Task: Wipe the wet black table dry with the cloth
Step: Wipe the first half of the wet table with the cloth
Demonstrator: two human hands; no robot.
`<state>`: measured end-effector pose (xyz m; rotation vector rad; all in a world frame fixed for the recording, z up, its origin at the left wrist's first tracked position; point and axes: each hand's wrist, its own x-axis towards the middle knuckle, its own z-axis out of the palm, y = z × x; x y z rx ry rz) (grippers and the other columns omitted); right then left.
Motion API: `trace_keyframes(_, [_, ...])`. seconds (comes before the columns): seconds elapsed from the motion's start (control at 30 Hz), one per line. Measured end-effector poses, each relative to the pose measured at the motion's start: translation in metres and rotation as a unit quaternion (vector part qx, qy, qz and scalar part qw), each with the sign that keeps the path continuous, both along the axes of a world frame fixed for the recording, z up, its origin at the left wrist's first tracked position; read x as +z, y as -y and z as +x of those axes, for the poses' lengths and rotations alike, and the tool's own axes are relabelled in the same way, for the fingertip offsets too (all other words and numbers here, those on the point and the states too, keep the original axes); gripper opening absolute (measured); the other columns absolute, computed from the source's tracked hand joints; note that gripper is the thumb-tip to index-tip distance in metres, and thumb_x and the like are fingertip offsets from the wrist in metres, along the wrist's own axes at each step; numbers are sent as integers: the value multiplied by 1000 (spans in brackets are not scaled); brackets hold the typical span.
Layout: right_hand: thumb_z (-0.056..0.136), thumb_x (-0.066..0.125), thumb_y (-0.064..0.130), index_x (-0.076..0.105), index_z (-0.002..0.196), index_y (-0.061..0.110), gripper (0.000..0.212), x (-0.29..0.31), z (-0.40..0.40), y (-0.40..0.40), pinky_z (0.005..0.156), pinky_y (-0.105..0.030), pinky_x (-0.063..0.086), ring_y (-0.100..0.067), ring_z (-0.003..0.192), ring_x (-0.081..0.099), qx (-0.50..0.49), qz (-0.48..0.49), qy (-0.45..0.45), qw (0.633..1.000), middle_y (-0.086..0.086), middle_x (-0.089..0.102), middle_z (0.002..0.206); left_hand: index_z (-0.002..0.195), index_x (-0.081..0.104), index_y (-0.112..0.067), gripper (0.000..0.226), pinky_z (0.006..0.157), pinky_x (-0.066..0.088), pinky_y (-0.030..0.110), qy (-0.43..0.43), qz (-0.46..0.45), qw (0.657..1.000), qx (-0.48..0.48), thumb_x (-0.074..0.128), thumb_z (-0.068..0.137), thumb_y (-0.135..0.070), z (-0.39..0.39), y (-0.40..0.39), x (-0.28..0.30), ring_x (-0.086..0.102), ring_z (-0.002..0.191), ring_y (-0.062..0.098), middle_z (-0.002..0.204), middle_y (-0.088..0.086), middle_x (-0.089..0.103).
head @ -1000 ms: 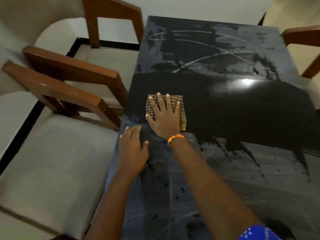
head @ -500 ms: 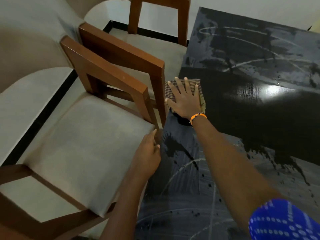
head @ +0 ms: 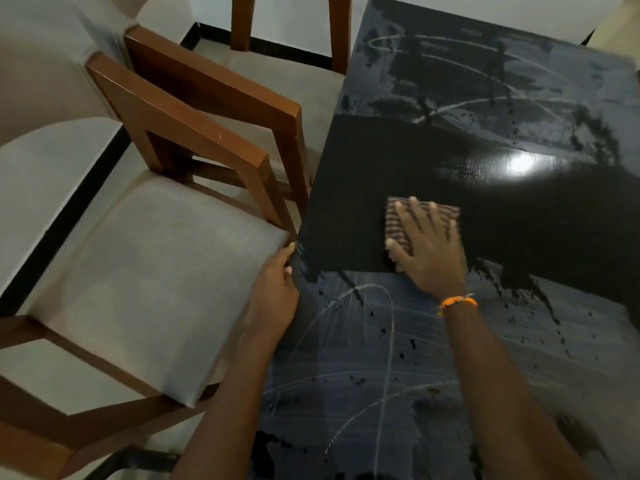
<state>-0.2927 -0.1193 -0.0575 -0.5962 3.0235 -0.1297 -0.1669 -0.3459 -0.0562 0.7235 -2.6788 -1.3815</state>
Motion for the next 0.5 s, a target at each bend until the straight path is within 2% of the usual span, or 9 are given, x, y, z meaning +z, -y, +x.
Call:
trace_keyframes(0.13, [91,38,51,20,149,29,64,-3,5,-42,114,-59,8,-29,147,7,-142,-25,9,990,-1,13,160,136,46,-16,43,108,35,36,4,27,1000,2,38,95,-3,4,5,-3,47,125,22,138,8,50])
trace_keyframes(0.23, [94,44,44,17,149,28,64,-8,12,-14,114,-62,5,-31,147,2,-185,-32,15,982,-3,9,160,134,48,-16,43,106,36,30,14,52,998,14,40,94,-2,1,8,-5,49,123,22,134,9,54])
trace_keyframes(0.4, [93,38,48,16,150,30,64,-6,23,81,113,-62,1,-32,147,2,-70,-36,9,997,-3,8,160,134,48,-15,43,96,34,16,14,57,998,2,43,93,-1,2,10,-2,52,120,19,132,7,56])
trace_keyframes(0.5, [92,35,48,16,150,30,64,-5,43,136,113,-61,1,-31,147,5,32,-33,12,999,-4,10,160,124,57,-12,38,87,43,25,12,1,1000,-12,48,89,-2,6,12,-1,59,104,24,118,11,64])
